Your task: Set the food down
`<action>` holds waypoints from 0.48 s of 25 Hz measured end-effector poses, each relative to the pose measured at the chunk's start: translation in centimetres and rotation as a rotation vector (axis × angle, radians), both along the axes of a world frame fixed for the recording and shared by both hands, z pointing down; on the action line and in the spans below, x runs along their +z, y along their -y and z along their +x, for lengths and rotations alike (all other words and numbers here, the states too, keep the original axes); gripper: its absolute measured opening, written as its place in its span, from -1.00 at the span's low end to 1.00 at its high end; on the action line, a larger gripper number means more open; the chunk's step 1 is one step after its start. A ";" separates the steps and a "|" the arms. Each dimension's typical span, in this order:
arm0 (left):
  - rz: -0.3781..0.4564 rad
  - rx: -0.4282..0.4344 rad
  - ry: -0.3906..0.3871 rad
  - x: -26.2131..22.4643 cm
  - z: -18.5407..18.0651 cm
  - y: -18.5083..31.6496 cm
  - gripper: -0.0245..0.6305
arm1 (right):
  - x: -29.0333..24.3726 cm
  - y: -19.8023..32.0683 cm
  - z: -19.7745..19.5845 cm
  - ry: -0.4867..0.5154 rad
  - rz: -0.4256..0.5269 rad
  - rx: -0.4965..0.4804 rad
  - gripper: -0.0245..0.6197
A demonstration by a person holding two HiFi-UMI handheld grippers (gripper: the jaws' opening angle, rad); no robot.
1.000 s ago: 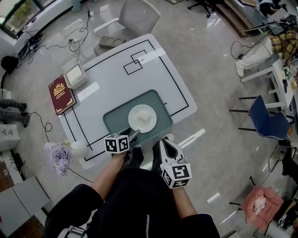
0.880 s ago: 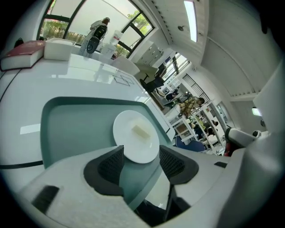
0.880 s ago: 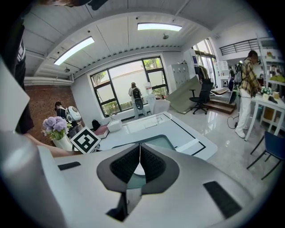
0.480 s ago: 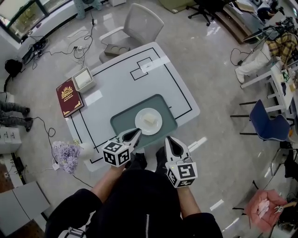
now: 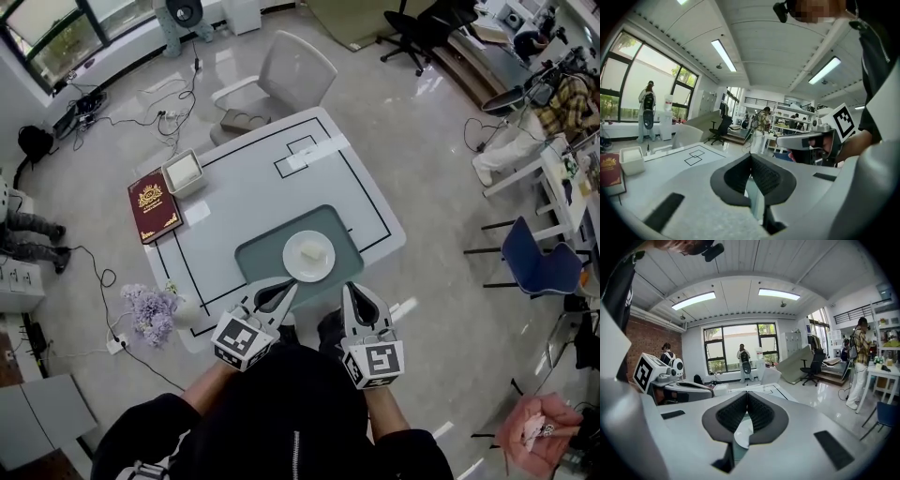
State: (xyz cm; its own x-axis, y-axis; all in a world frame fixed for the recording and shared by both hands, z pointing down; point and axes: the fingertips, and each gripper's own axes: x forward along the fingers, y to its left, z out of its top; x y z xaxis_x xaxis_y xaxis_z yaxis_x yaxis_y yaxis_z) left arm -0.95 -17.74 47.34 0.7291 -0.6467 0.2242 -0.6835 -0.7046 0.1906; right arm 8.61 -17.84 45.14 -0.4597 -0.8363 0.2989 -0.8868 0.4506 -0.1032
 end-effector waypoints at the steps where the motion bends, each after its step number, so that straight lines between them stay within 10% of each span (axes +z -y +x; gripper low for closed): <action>1: 0.017 0.013 -0.003 -0.4 0.0 -0.4 -0.91 | -0.2 -0.3 0.0 0.003 0.011 0.006 -0.90; 12: 0.017 0.033 0.009 0.4 -0.9 -2.0 -0.91 | 0.7 -2.5 -0.9 -0.013 0.018 0.008 -0.90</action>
State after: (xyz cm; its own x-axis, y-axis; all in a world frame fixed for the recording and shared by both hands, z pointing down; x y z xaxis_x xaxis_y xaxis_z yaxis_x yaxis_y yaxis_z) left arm -1.82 -15.78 47.76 0.7480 -0.6260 0.2205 -0.6615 -0.7298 0.1726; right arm 7.72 -15.36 45.88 -0.4490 -0.8454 0.2893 -0.8916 0.4449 -0.0838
